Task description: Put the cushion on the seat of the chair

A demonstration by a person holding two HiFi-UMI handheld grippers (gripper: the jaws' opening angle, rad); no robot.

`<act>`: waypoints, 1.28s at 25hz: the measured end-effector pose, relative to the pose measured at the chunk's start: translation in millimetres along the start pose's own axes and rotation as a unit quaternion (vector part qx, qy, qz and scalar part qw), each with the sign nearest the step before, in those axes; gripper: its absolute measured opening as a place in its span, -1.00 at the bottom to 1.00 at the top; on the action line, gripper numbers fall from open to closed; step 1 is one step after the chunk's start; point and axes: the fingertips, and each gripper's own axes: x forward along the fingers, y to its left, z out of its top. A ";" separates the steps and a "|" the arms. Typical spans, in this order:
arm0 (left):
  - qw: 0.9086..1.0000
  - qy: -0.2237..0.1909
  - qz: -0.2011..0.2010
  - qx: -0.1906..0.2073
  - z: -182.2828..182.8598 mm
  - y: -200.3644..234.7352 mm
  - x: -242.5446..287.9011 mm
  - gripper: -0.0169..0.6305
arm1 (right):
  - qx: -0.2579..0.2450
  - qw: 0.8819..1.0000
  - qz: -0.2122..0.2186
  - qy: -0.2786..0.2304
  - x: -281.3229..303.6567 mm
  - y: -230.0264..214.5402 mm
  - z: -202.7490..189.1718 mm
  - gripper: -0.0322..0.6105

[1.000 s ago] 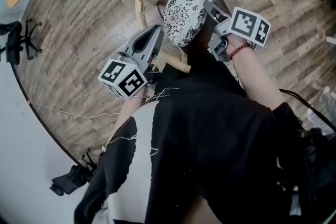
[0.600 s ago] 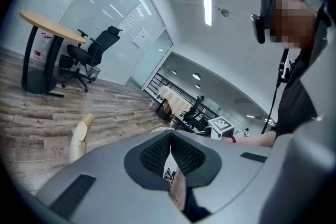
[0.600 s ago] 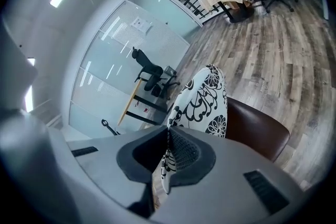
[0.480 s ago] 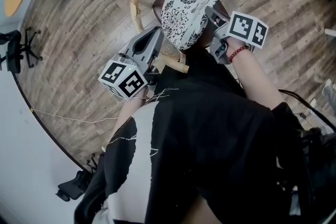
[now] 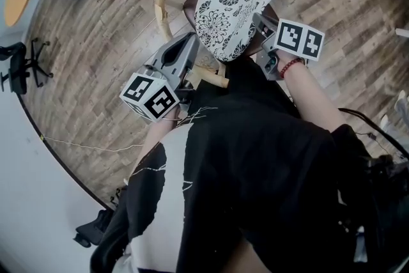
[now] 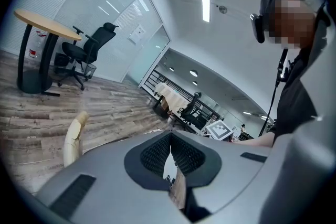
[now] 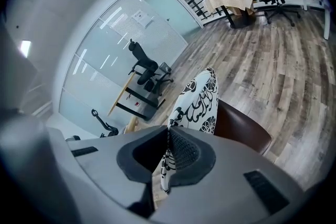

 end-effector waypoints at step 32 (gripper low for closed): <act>0.998 0.049 -0.024 0.008 -22.1 -8.4 21.1 -0.91 | -0.214 0.971 -0.107 -0.003 -8.9 -81.8 -32.5 -0.84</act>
